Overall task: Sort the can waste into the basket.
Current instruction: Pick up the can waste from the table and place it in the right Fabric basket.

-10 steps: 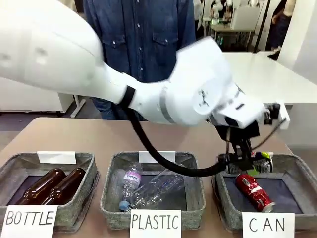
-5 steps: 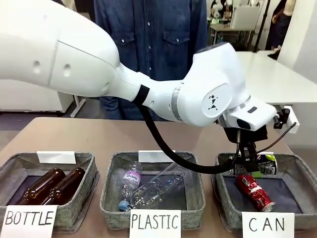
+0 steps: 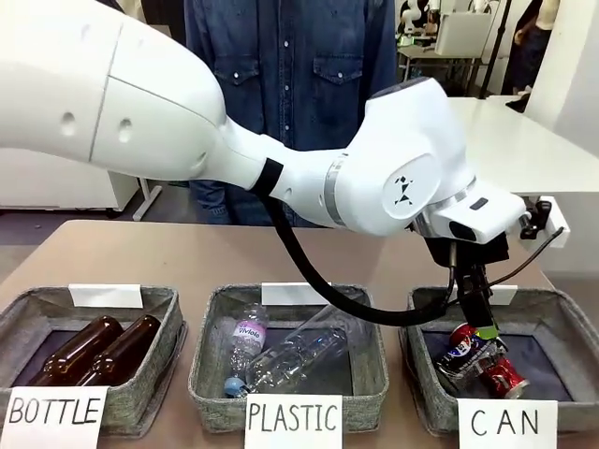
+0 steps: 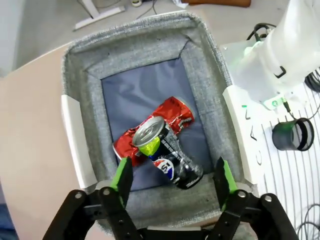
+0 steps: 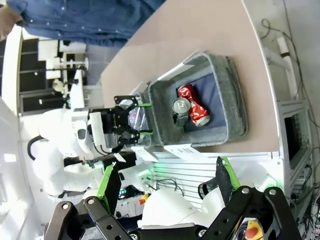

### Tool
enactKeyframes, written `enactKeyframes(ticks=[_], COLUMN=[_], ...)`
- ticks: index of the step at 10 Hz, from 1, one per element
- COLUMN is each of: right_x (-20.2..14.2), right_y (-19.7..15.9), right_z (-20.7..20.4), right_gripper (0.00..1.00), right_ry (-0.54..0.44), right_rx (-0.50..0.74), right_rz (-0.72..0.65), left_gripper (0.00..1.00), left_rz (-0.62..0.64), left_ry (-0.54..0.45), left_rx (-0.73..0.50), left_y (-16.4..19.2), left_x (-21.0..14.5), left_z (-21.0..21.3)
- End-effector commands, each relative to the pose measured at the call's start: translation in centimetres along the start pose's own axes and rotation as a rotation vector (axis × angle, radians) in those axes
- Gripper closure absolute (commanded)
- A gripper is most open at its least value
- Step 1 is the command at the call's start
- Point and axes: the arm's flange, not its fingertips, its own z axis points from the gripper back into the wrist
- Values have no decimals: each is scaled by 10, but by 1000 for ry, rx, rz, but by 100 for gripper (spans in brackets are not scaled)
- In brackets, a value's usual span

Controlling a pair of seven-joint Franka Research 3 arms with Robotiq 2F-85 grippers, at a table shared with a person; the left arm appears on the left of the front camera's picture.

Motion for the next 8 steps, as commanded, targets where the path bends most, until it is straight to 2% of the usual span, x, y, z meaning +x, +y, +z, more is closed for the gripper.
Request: enactKeyframes(ticks=[1,4,5,6,8], right_x=[-8,-8,-3,0,11], right_y=[2,2,-1,9,42], right_z=[7,7,3,-9,-58], right_gripper=[0,0,0,0,0], right_ry=[-36,-36,-12,18,164], right_rx=[7,7,-4,18,40], right_rz=[-32,-32,-7,17,126], left_gripper=[0,0,0,0,0], left_rz=[-4,38,76,127,288], left_ry=[-16,-7,21,33,28], left_rx=[10,-1,-47,-78,-139], left_y=[1,4,4,3,-3], left_x=[1,-3,-13,-35,-102], left_z=[4,10,24,50,122])
